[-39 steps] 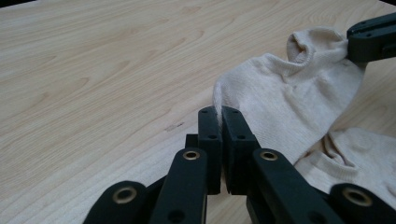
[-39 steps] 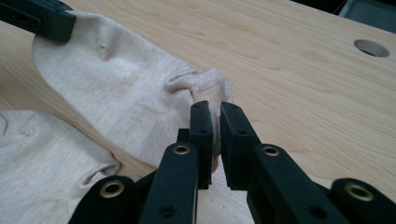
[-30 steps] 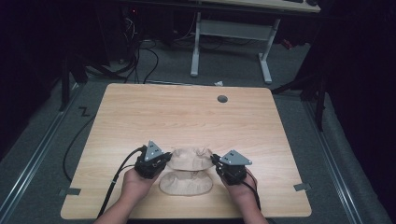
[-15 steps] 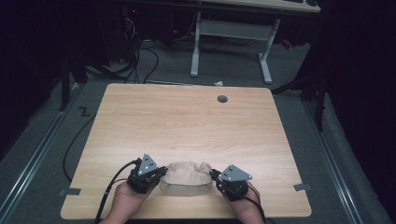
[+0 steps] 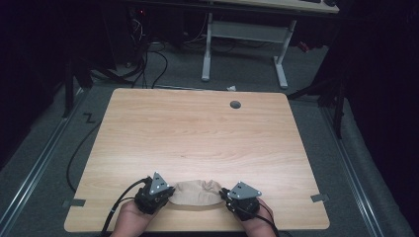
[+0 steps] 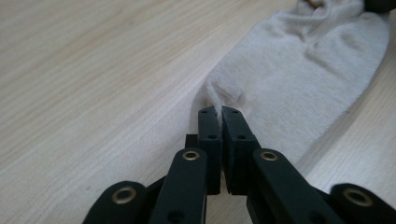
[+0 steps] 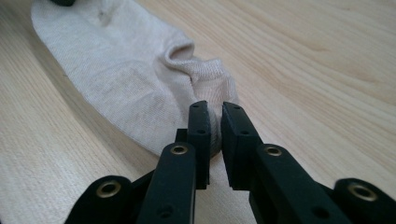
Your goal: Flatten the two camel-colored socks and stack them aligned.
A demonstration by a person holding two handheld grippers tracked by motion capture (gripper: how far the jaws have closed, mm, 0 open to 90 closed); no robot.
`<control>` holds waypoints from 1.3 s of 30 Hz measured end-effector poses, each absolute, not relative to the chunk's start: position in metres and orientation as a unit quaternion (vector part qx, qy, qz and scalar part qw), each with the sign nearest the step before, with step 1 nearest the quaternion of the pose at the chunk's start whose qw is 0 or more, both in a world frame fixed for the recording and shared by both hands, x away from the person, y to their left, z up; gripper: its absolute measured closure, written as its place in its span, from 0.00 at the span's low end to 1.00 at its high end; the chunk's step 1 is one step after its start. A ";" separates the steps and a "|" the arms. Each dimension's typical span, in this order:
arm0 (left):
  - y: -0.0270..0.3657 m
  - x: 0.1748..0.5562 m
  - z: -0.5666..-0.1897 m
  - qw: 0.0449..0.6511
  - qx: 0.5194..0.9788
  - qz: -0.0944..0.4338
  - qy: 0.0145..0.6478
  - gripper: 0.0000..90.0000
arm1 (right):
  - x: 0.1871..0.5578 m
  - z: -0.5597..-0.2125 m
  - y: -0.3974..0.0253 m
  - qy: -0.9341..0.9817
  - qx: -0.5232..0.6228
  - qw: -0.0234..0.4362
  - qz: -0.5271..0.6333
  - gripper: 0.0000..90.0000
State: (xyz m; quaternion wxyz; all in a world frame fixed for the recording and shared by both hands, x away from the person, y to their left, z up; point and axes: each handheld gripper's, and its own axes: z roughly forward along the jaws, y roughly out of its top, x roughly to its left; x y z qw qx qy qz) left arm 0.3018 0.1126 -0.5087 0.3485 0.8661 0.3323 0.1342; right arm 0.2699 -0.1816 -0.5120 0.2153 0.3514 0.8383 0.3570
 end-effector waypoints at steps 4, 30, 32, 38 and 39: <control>0.113 0.303 -0.510 0.348 0.863 0.132 0.341 0.92 | 0.273 -0.514 -0.179 0.837 0.356 0.218 0.355 0.89; 0.125 0.312 -0.503 0.399 0.833 0.148 0.353 0.57 | 0.282 -0.506 -0.202 0.787 0.413 0.237 0.392 0.72; 0.128 0.313 -0.501 0.402 0.829 0.154 0.356 0.57 | 0.282 -0.505 -0.204 0.783 0.419 0.241 0.391 0.73; 0.138 0.319 -0.500 0.409 0.819 0.165 0.368 0.53 | 0.285 -0.506 -0.208 0.775 0.438 0.250 0.382 0.77; 0.140 0.319 -0.500 0.413 0.815 0.164 0.371 0.52 | 0.285 -0.506 -0.209 0.773 0.439 0.249 0.384 0.77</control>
